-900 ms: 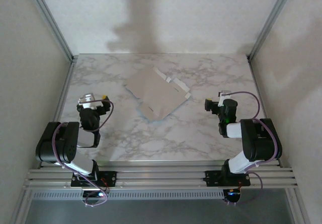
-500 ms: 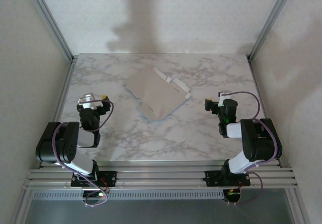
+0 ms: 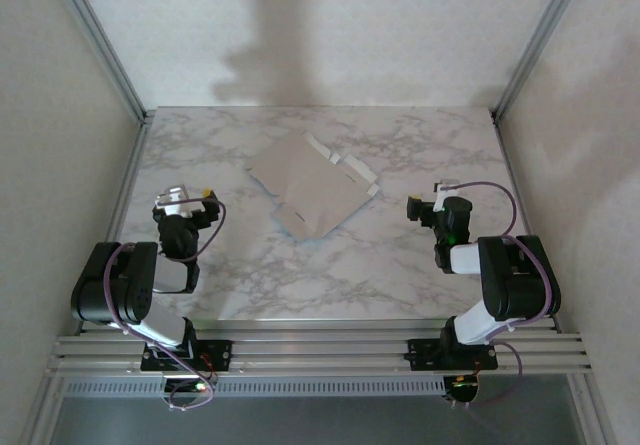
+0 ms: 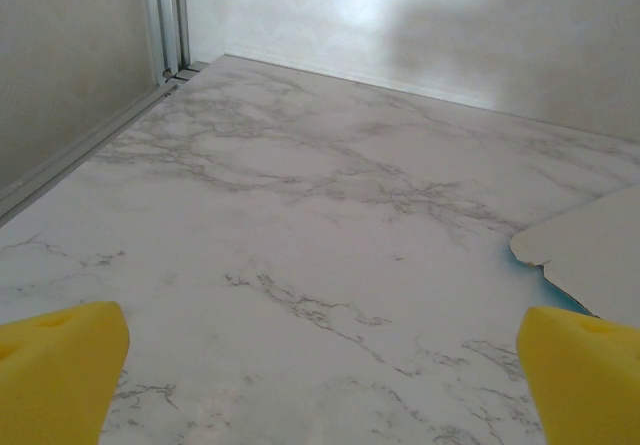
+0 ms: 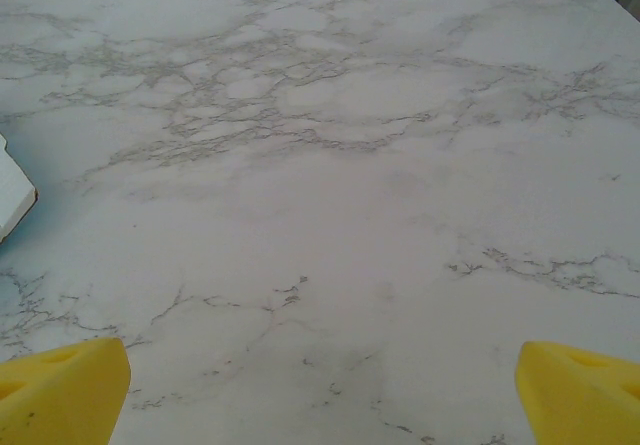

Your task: Fold the paper box

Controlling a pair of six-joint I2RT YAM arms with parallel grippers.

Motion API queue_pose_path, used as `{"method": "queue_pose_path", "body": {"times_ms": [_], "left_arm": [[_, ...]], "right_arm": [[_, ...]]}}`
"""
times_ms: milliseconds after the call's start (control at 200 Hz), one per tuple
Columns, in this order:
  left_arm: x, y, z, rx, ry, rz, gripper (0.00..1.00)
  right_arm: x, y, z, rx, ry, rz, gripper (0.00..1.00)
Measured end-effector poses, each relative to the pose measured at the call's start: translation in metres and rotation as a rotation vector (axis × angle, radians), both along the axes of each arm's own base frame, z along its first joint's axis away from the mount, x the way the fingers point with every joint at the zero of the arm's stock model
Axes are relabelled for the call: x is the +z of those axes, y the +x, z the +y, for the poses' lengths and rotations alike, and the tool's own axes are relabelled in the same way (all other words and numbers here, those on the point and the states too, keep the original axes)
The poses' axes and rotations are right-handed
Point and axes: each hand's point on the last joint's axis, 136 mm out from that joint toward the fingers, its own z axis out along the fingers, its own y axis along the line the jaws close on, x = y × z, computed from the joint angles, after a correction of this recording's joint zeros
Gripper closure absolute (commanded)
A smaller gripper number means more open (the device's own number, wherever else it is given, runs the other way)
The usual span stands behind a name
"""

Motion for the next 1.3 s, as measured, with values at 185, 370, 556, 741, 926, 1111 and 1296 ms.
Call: {"method": "queue_pose_path", "body": {"times_ms": [185, 370, 556, 741, 926, 1111, 1296], "left_arm": [[0.000, 0.000, 0.000, 0.000, 0.000, 0.000, 0.01], [0.000, 0.000, 0.000, 0.000, 0.000, 0.000, 0.01], [0.000, 0.000, 0.000, 0.000, 0.000, 0.000, 0.01], [0.001, 0.000, 0.001, 0.007, 0.001, -0.002, 0.01], [0.024, -0.005, 0.004, 0.048, 0.008, -0.055, 0.01], [0.077, -0.015, -0.012, 0.046, -0.012, -0.156, 0.01], [0.121, -0.030, -0.039, -0.011, -0.127, -0.198, 0.01]], "right_arm": [[0.000, 0.000, 0.000, 0.000, 0.000, 0.000, 0.01], [0.000, 0.000, 0.000, 0.000, 0.000, 0.000, 0.01], [0.000, 0.000, 0.000, 0.000, 0.000, 0.000, 0.01], [0.000, 0.000, 0.002, 0.008, 0.003, 0.000, 0.01], [0.008, -0.003, 0.004, 0.021, 0.008, -0.002, 0.01], [0.054, -0.003, 0.012, 0.016, -0.002, -0.016, 0.01], [0.119, -0.018, 0.042, 0.072, 0.133, -0.069, 0.01]]}}
